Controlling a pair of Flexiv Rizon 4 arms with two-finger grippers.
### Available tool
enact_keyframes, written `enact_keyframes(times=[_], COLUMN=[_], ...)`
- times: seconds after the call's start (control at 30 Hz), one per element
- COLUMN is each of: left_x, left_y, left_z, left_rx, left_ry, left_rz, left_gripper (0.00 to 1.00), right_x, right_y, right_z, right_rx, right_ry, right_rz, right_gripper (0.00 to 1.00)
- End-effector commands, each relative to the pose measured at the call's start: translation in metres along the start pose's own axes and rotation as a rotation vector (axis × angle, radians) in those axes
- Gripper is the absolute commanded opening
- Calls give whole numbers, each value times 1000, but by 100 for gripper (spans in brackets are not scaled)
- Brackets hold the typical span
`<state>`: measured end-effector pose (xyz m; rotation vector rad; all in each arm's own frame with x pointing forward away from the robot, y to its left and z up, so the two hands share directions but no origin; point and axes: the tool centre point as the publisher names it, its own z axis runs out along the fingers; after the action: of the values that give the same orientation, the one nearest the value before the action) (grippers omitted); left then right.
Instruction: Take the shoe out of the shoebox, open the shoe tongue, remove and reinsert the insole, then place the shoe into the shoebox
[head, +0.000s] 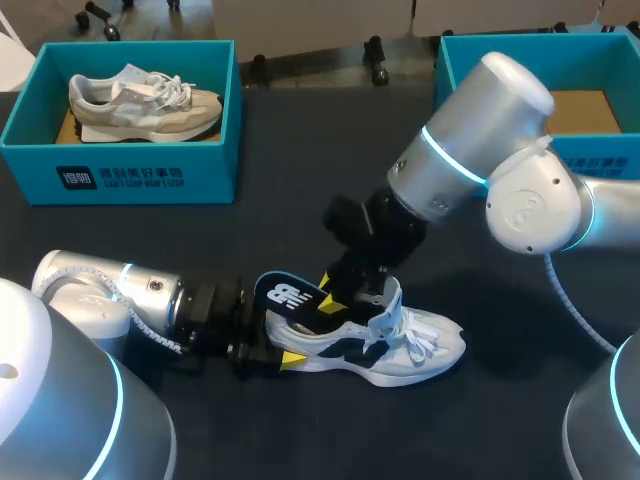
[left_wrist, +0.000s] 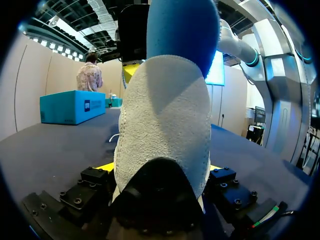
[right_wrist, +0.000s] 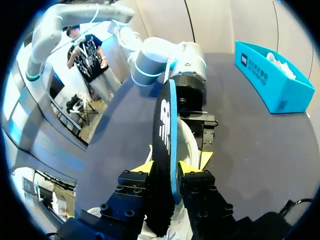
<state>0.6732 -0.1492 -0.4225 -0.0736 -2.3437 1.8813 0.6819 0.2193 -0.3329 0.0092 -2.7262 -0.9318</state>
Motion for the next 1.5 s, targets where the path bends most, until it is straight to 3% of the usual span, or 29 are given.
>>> enact_keyframes(times=[0.03, 0.47, 0.6, 1.2, 1.5], left_x=[0, 0, 0, 0, 0], left_y=[0, 0, 0, 0, 0], left_z=[-1, -1, -1, -1, -1], left_rx=[-2, -2, -2, -2, -2], left_ry=[0, 0, 0, 0, 0], left_rz=[-1, -1, -1, -1, -1], left_gripper=[0, 0, 0, 0, 0], right_x=[-4, -1, 0, -3, -1], right_y=[0, 4, 3, 19, 32], right_z=[9, 17, 19, 13, 9], right_rx=[-15, -6, -6, 52, 23], right_ry=[17, 55, 52, 80, 77], right_rz=[17, 75, 82, 25, -43], right_gripper=[28, 21, 0, 0, 0])
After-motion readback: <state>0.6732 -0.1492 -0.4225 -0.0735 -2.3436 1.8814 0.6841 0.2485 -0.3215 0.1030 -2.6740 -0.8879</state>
